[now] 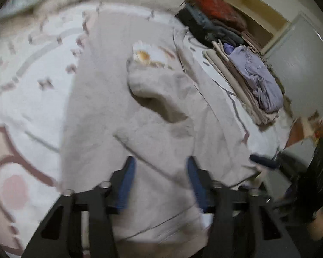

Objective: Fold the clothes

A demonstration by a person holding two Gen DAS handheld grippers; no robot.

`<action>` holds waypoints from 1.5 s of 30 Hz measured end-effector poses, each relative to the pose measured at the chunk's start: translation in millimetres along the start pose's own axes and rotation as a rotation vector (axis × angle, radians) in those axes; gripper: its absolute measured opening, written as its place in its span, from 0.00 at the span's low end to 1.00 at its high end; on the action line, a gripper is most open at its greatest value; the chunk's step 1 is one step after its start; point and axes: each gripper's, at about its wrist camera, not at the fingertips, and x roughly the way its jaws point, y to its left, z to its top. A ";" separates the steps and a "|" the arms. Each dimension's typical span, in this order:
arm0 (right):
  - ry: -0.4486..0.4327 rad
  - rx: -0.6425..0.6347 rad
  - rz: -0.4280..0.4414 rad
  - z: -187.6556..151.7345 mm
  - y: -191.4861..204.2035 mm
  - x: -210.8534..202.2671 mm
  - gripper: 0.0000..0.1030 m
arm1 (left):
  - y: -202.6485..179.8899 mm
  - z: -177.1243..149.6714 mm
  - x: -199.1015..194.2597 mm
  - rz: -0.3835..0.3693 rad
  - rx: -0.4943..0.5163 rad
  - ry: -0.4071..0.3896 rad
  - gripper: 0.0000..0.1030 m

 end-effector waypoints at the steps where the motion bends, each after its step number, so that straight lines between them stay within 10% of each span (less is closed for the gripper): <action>1: 0.006 0.041 0.012 -1.9 -5.9 1.9 0.52 | 0.1 1.6 4.9 0.017 -0.009 0.009 0.40; 7: 0.126 0.180 0.052 -21.5 -18.0 26.4 0.40 | 1.1 4.9 13.3 0.221 -0.054 0.004 0.40; 15: 0.138 0.225 0.087 -23.2 -24.2 29.7 0.40 | 9.3 18.9 25.9 0.187 -0.134 0.008 0.38; 18: 0.141 0.234 0.092 -23.4 -26.7 33.0 0.40 | 8.0 24.4 26.9 0.155 -0.136 -0.011 0.05; 26: 0.141 0.257 0.107 -25.5 -29.4 32.8 0.40 | -13.7 7.9 -58.0 0.077 -0.039 -0.246 0.05; 36: 0.155 0.353 0.177 -12.7 -41.0 12.2 0.40 | 11.6 -36.2 -14.1 0.235 0.014 -0.126 0.05; 45: 0.138 0.344 0.136 3.9 -51.5 8.3 0.31 | -5.8 -15.0 -76.0 0.182 0.028 -0.294 0.05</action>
